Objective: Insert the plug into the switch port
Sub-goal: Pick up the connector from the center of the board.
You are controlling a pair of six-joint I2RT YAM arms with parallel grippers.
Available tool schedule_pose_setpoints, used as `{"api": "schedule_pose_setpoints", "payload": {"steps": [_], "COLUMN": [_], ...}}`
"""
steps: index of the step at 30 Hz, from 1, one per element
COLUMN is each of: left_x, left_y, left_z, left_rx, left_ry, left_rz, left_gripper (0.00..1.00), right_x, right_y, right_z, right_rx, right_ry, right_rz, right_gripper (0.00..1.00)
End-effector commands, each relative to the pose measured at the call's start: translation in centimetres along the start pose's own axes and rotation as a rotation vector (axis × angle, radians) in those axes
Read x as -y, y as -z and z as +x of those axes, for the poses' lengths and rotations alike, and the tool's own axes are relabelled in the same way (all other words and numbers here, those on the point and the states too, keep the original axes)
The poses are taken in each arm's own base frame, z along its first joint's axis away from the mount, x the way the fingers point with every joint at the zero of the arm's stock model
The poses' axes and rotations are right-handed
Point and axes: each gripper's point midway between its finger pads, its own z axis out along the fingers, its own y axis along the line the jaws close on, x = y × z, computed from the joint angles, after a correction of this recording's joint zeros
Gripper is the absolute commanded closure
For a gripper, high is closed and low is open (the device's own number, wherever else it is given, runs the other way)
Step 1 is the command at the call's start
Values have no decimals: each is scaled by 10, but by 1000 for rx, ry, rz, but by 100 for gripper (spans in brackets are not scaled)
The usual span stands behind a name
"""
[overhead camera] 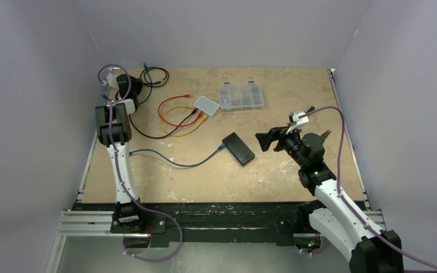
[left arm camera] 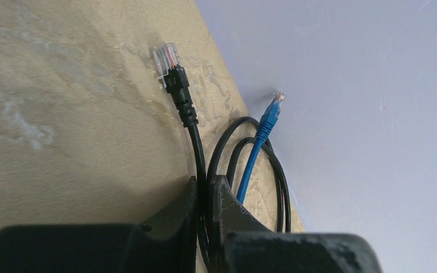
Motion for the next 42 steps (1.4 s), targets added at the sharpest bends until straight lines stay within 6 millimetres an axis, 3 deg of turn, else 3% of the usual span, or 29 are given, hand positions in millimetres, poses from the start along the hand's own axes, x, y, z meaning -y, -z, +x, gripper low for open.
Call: {"api": "schedule_pose_setpoints", "payload": {"steps": [1, 6, 9, 16, 22, 31, 38, 42], "left_x": [-9, 60, 89, 113, 132, 221, 269, 289], "left_y": [19, 46, 70, 148, 208, 280, 345, 369], "left_z": [-16, -55, -73, -100, -98, -128, -149, -145], "left_rx": [-43, -27, -16, 51, 49, 36, 85, 70], "left_ry": [-27, -93, -107, -59, -20, -76, -119, -178], "left_rz": [-19, 149, 194, 220, 314, 523, 673, 730], "left_gripper": [100, 100, 100, 100, 100, 100, 100, 100], "right_x": [1, -1, -4, -14, -28, -38, -44, -47], "right_y": [-2, -1, -1, 6, 13, 33, 42, 45], "right_z": [-12, -14, -16, -26, -35, -49, -56, -60], "right_rx": [43, 49, 39, 50, 43, 61, 87, 95], "right_ry": [19, 17, 11, -6, -14, 3, 10, 15], "right_rz": [9, 3, -8, -39, -94, -115, -135, -143], "right_gripper": [1, 1, 2, 2, 3, 2, 2, 3]}}
